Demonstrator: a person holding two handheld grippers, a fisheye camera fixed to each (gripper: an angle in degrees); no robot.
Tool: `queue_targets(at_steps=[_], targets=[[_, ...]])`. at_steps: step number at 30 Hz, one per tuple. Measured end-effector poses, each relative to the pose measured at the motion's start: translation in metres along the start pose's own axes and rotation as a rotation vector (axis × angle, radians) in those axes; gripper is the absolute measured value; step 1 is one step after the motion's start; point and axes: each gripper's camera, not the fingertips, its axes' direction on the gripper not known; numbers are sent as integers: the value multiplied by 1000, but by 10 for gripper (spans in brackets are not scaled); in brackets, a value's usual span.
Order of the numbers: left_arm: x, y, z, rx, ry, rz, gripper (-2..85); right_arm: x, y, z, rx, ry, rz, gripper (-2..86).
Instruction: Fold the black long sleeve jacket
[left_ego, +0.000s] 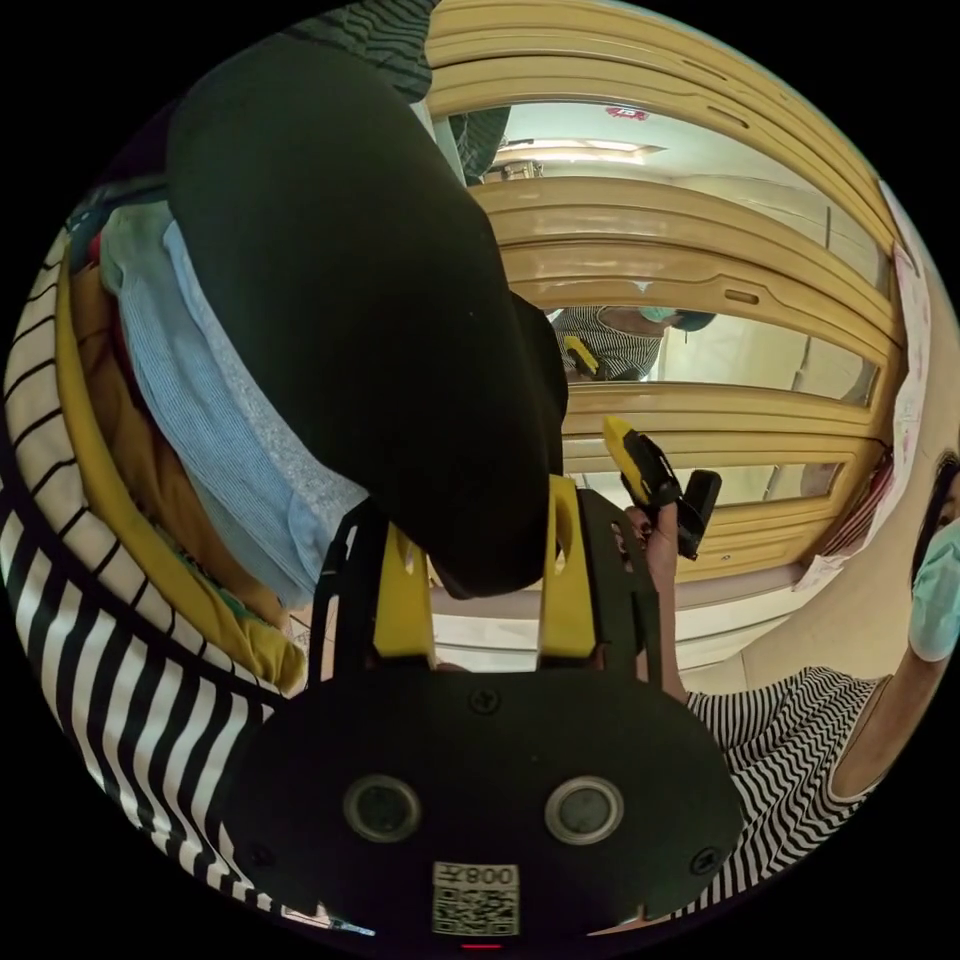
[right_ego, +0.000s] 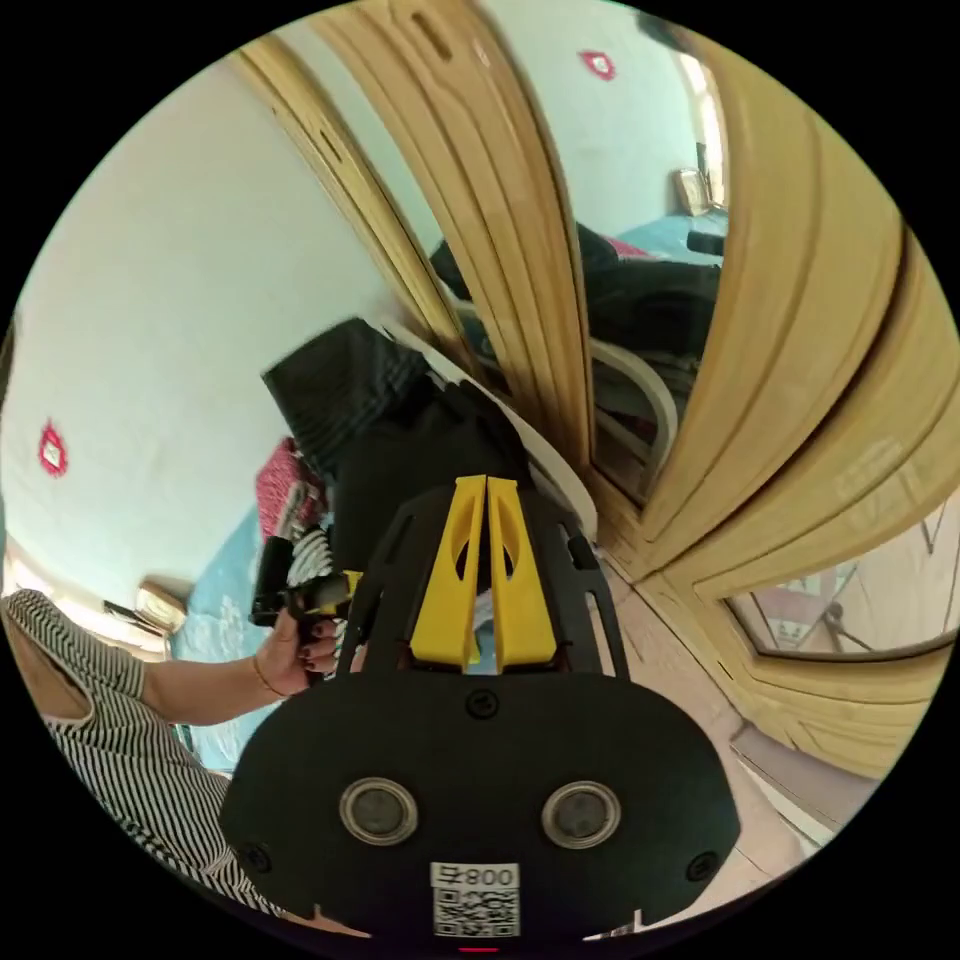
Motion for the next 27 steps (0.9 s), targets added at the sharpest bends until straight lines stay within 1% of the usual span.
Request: queue_targets(at_steps=[1,3,5,6,7,8,9,12,13,15,17,19,20,21,22,23,25,27], targets=[[4,-4,3,3,-1,0,184,-3,1,-9,39,-52,-29,9],[11,-8,5,8,0,-2,185,-17,-2,-7,36,-70,-96,5],[18,-10,3,23,4,-22,189,-29,-10,26,-72,2,-163,3],[19,-9,2,29,7,-29,188,-29,-12,37,-101,18,-166,2],[22,-7,-1,39,12,-43,183,-23,-15,62,-177,44,-166,2],[25,-4,-7,42,8,-53,175,-12,-16,85,-259,43,-135,1],[27,-1,-10,42,4,-60,168,-5,-15,94,-282,26,-111,1],[40,18,-38,93,-18,-80,137,24,-8,100,-255,-41,-29,1],[53,22,-50,126,-53,-53,126,31,-6,99,-244,-48,-11,0],[76,18,-56,134,-126,31,110,39,-2,100,-244,-45,-7,0],[111,-4,-42,71,-237,205,94,45,0,101,-249,-37,-3,1],[127,-21,-20,8,-328,305,79,47,2,102,-248,-22,-8,1],[131,-30,2,-72,-426,360,62,48,3,103,-250,-9,-10,1],[132,-32,12,-96,-482,382,54,49,5,104,-250,-1,-10,1],[131,-34,27,-139,-504,429,46,49,7,104,-247,32,-12,1],[130,-34,35,-170,-484,445,40,50,11,107,-251,76,-14,1],[133,-31,37,-192,-431,422,33,53,18,109,-259,129,-12,1],[141,-21,33,-181,-449,434,28,58,25,105,-240,111,5,1]])
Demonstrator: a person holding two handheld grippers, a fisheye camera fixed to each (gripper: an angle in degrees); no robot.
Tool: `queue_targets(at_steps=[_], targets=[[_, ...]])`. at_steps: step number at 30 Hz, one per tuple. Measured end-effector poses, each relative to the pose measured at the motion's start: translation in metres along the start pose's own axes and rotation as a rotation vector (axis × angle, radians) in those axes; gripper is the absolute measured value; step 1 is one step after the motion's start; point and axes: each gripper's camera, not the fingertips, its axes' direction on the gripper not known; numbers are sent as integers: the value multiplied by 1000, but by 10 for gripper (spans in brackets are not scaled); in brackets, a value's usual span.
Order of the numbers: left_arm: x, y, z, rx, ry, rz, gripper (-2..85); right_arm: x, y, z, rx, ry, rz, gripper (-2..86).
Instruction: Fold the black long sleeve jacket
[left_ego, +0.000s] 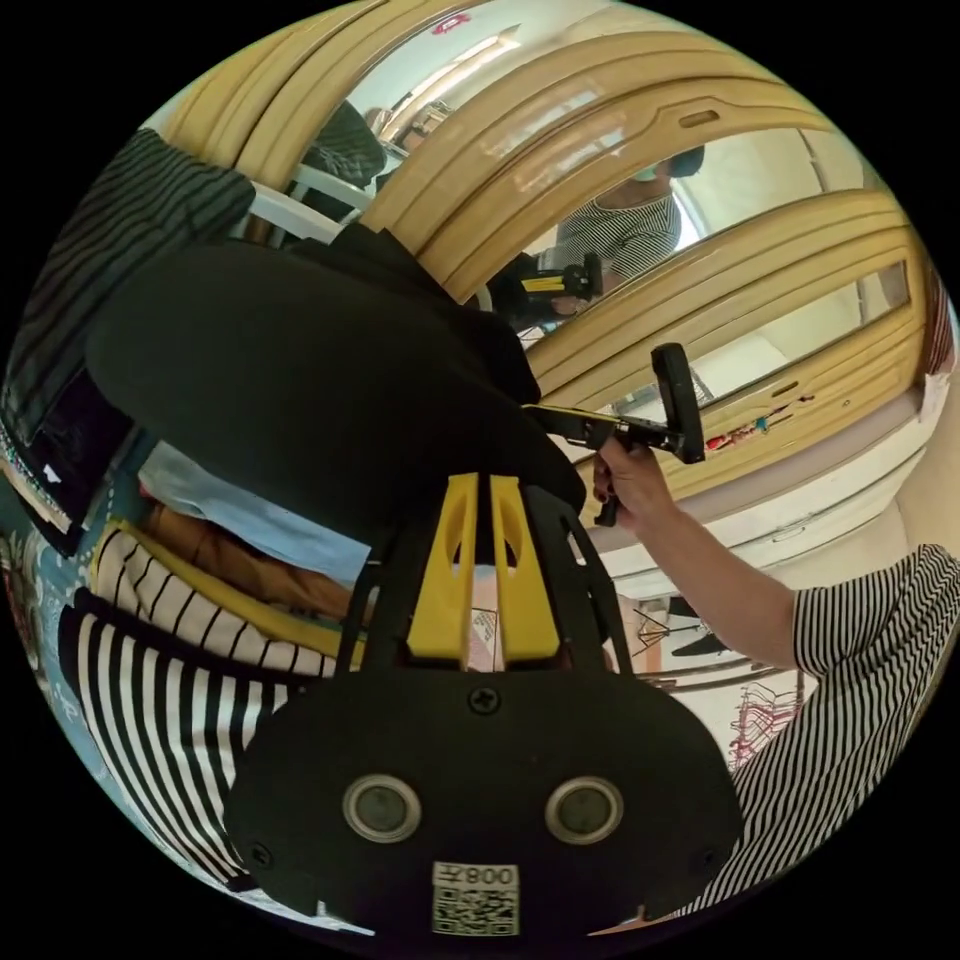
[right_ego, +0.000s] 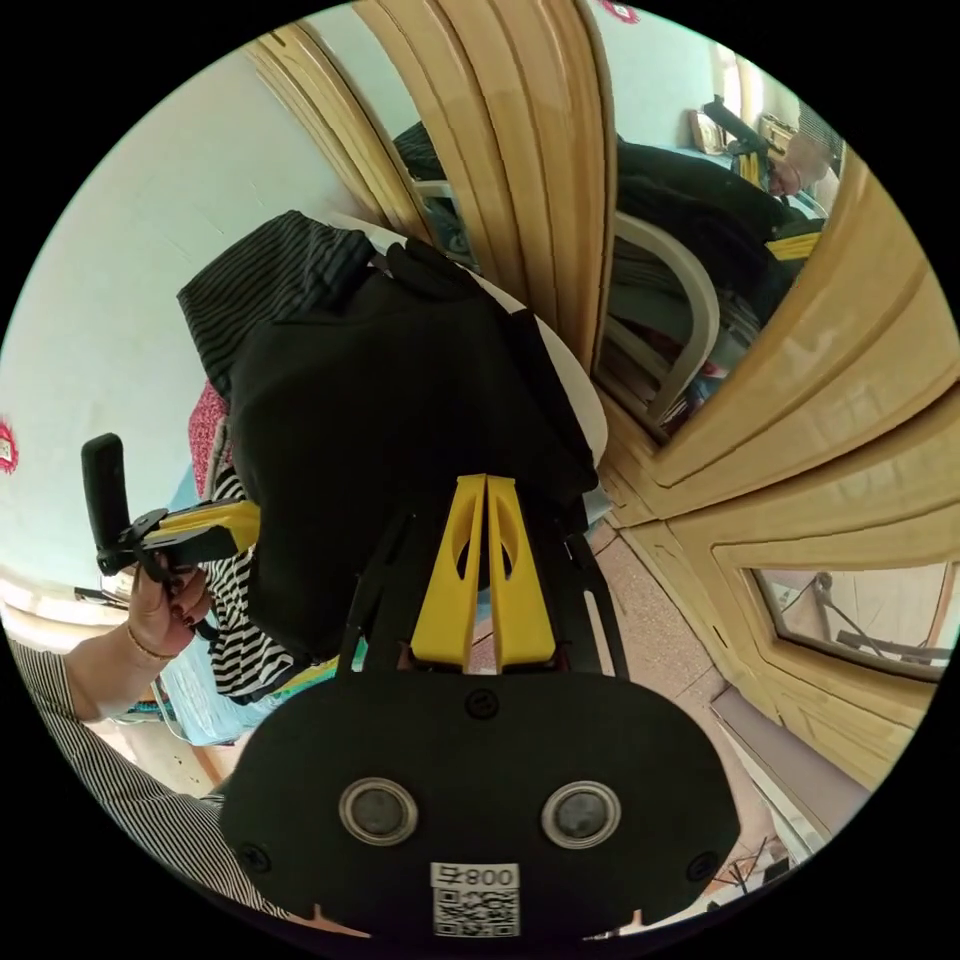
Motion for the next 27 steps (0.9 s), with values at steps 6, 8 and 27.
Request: queue_targets(at_steps=[6,8,27], targets=[[16,62,-61,74,-124,-2,31,6,23,-13,33,-96,27,2],[9,97,-93,91,-258,-52,43,2,31,-19,39,-86,22,2],[-203,192,-194,-261,-982,-366,100,-34,178,-95,289,-354,166,20]])
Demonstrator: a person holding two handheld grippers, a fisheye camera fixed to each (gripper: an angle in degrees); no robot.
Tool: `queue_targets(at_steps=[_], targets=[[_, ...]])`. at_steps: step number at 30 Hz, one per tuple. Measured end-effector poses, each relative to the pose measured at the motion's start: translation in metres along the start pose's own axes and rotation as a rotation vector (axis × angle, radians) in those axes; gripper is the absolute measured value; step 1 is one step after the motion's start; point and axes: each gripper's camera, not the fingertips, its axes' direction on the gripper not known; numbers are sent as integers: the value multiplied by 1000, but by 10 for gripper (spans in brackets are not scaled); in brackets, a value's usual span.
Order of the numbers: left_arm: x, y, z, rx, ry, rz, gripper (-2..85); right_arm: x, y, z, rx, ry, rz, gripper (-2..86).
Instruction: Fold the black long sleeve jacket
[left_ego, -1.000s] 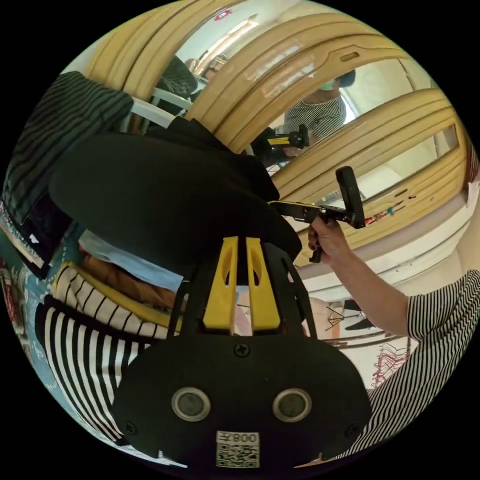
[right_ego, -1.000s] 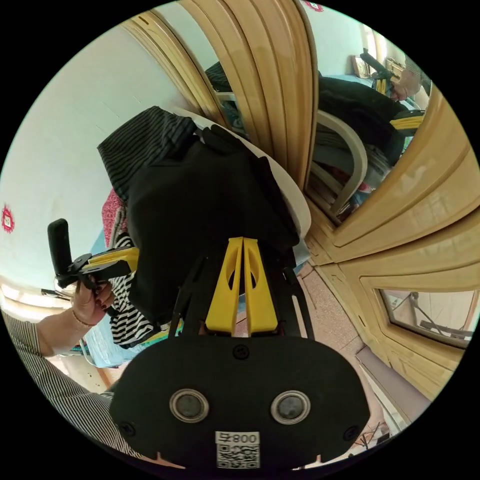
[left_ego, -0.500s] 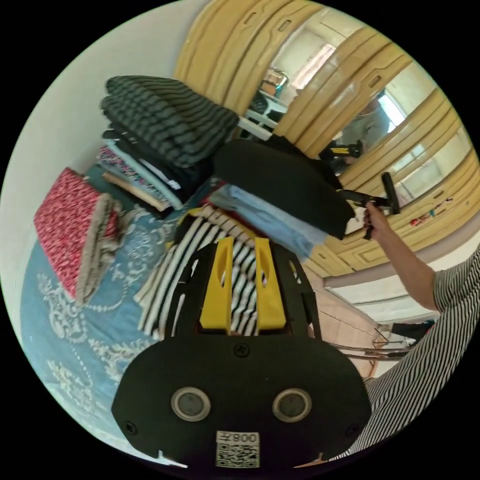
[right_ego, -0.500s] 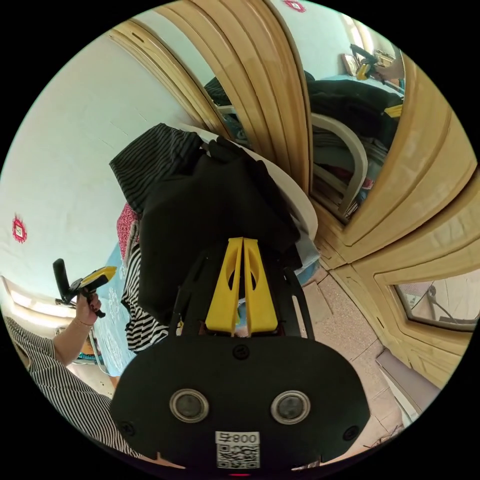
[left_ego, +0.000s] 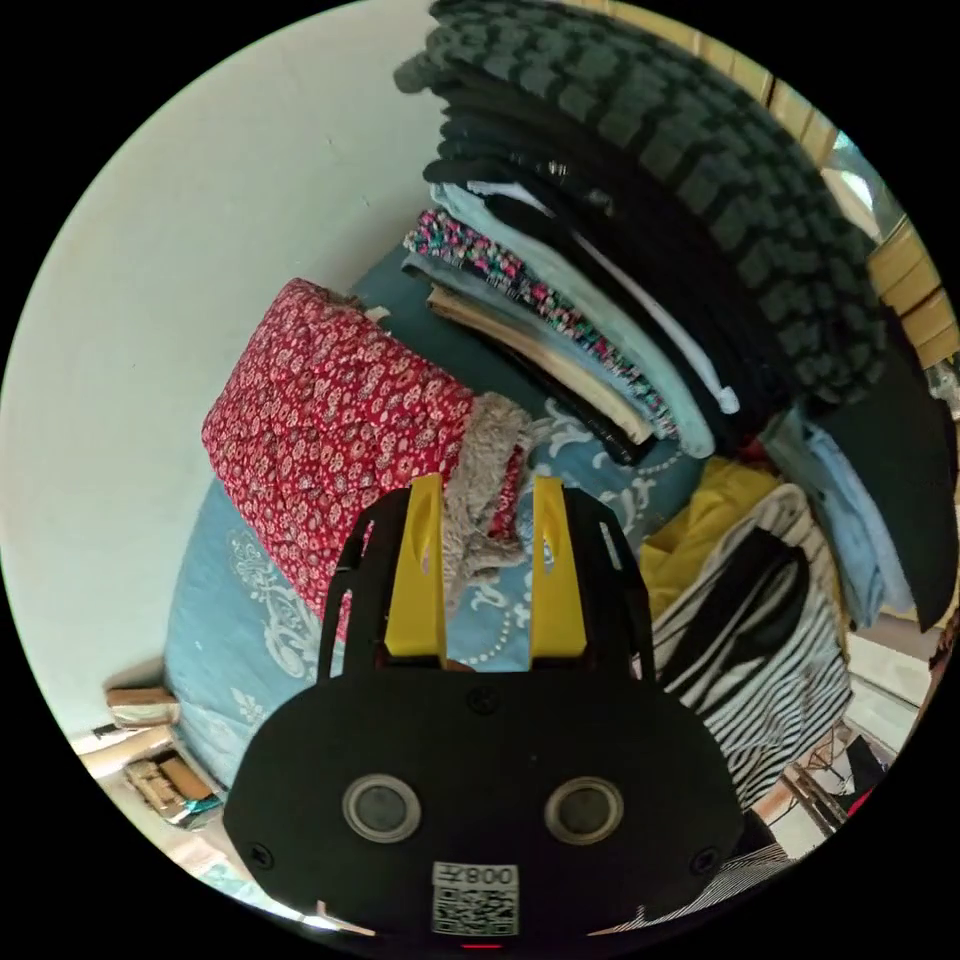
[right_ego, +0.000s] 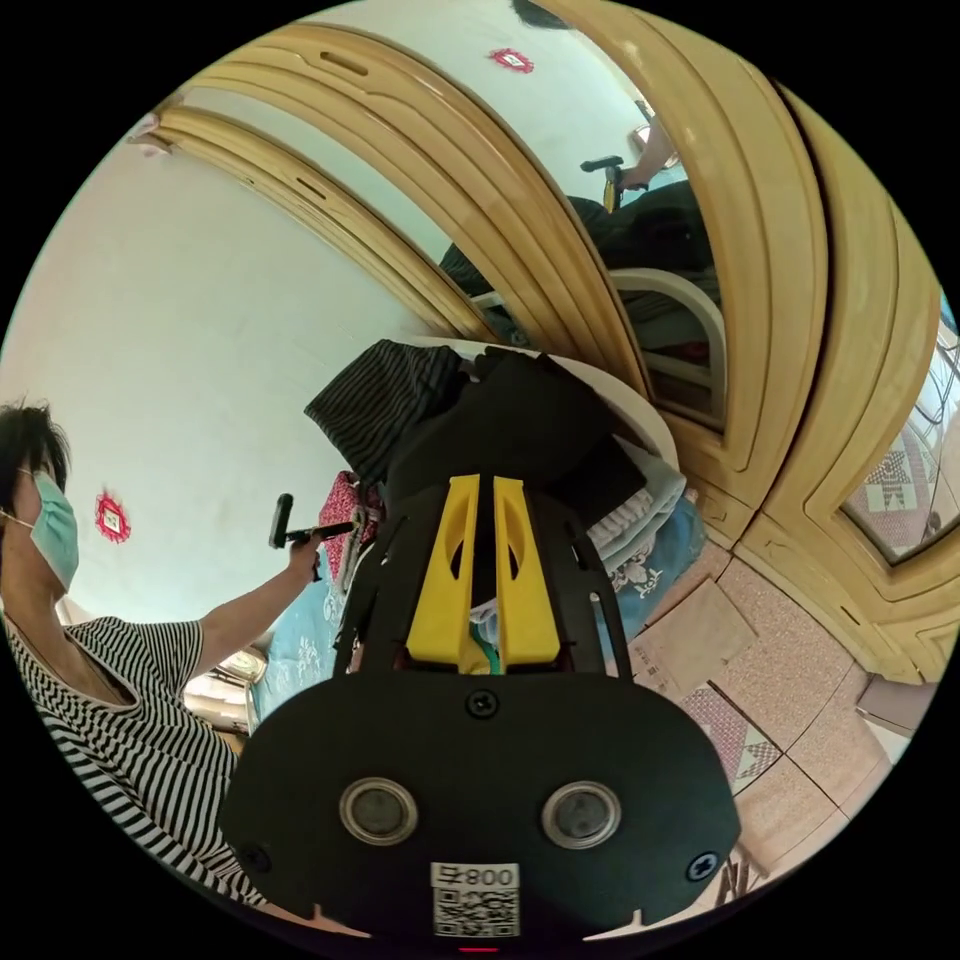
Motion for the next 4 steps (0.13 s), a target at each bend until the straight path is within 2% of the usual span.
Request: queue_targets(at_steps=[1,4], targets=[[-4,7,13,-41,-84,26,79,-6,8,2,-17,-12,3,17],[-29,38,22,7,-84,64,52,-21,28,6,-32,-53,16,8]])
